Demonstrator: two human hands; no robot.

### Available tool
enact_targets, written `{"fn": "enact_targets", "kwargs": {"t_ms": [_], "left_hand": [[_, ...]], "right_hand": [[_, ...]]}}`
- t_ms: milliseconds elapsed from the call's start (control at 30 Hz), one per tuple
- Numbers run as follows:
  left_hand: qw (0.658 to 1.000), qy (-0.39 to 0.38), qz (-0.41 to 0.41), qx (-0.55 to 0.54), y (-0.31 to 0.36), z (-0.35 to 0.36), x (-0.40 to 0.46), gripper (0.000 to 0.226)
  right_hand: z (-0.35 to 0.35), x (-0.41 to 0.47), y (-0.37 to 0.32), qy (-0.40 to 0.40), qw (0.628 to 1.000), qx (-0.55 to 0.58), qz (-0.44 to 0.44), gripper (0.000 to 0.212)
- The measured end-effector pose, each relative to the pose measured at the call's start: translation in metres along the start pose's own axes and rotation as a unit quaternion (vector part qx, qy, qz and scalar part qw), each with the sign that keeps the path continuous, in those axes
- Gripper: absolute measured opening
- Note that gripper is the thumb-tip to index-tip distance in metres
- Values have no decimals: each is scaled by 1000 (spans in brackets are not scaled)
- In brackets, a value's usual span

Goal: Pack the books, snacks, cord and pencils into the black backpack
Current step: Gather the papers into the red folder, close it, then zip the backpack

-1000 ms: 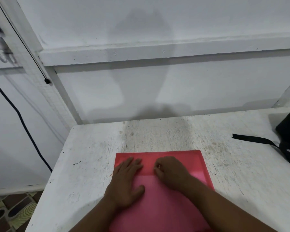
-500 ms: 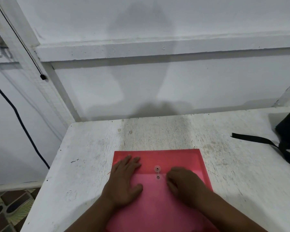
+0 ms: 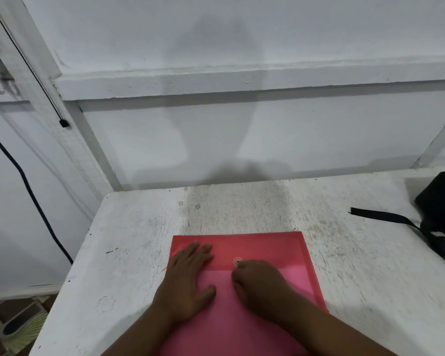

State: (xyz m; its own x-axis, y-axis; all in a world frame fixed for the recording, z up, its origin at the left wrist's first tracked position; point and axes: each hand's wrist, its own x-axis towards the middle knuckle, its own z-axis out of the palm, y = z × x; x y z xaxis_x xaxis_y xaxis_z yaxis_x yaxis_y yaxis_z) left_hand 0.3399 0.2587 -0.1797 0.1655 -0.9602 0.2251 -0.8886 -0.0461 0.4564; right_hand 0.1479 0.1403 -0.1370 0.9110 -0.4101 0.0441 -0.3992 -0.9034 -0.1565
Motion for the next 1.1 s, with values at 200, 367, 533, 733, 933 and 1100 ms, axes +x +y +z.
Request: {"fn": "enact_targets", "kwargs": {"t_ms": [200,367,533,733,933,1100], "left_hand": [[1000,-3,0,-6,0,0,0,74],[1000,-12,-10,-6,1,-1,-1,74],[1000,-16,-15,-4,2,-3,0,75],[1000,-15,-19,-7,2,-2,1,75],[999,-19,-29,-5,4,-3,0,75],[1000,-18,-24,7,6,-2,4,75]], "right_hand": [[-9,20,7,-25,996,77,43,24],[-7,27,20,-25,986,141,82,18],[5,12,21,31,980,166,102,14],[0,10,27,32,974,202,101,21],[-1,-3,24,-11,977,173,124,28],[-3,-10,16,-26,981,138,134,19]]}}
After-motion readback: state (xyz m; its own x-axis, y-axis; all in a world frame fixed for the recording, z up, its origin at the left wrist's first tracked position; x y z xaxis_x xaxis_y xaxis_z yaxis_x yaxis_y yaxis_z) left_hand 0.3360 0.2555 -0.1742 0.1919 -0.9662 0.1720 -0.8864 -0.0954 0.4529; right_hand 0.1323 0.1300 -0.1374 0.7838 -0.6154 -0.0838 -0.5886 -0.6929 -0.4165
